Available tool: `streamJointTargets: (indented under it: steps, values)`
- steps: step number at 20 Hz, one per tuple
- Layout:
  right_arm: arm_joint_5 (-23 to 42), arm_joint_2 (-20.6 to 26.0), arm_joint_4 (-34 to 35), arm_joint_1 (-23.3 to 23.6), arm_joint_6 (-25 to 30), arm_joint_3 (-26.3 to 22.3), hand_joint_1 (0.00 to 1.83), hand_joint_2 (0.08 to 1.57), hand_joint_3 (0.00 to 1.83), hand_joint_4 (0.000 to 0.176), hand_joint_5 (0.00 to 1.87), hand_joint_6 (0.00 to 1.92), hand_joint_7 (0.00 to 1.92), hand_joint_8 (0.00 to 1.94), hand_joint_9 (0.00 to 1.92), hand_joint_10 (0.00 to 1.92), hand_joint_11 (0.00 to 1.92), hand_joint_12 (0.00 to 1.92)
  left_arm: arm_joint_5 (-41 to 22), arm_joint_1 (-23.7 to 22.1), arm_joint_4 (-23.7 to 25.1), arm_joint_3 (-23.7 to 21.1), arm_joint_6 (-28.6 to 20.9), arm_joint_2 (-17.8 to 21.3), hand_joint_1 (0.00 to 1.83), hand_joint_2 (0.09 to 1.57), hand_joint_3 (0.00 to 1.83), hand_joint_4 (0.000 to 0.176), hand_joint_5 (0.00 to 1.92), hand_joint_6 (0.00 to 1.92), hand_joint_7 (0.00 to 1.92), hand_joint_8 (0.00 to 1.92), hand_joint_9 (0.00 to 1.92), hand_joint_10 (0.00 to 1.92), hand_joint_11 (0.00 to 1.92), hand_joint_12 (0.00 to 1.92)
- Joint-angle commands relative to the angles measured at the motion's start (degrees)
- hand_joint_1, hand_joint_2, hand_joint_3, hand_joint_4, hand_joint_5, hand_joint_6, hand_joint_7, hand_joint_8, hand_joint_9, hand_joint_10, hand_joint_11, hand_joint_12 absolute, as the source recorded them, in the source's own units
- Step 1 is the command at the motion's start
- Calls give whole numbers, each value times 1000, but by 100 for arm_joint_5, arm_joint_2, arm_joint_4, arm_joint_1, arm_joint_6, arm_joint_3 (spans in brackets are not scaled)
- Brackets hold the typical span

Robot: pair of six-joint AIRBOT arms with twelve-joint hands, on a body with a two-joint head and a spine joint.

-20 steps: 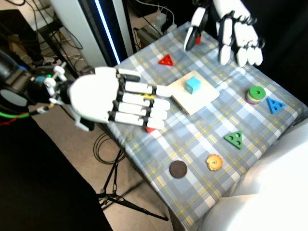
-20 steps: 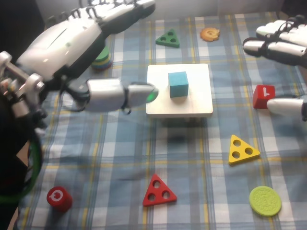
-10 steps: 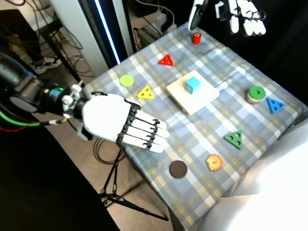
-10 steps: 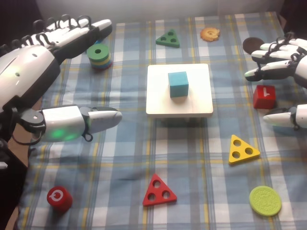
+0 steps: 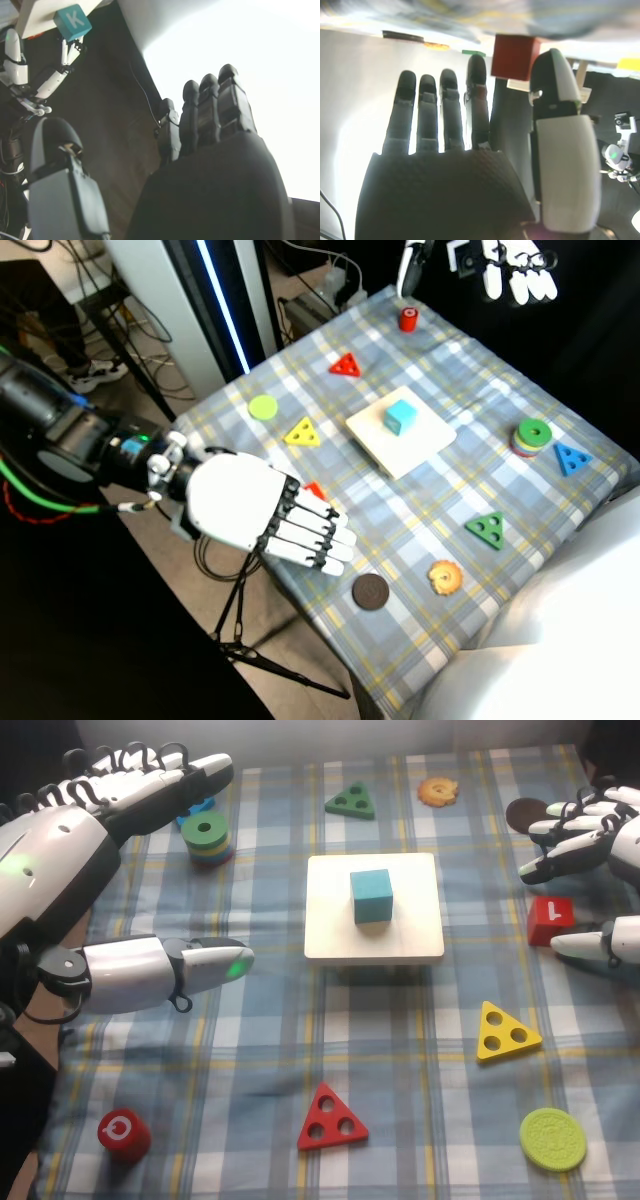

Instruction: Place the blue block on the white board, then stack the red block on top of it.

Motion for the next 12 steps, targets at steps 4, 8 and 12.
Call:
streamJointTargets:
  steps: [4, 8, 12]
  values:
    - [589, -49, 76, 75, -28, 20, 800, 1048, 0, 26, 730, 5, 403, 2, 255, 4, 0, 837, -703, -55, 161, -7, -23, -1, 735, 914, 1, 163, 262, 2, 185, 1, 100, 2, 15, 33]
    - [586, -59, 74, 80, -29, 19, 830, 1057, 0, 30, 846, 20, 457, 5, 316, 8, 0, 925, -677, -57, 136, 8, -24, -13, 745, 919, 3, 153, 266, 2, 188, 2, 105, 3, 28, 48]
    - [595, -54, 35, 139, -28, 12, 1031, 1156, 0, 52, 899, 1110, 639, 14, 473, 19, 98, 939, -671, -55, 112, 10, -24, -21, 740, 923, 3, 151, 271, 3, 192, 1, 111, 4, 12, 57]
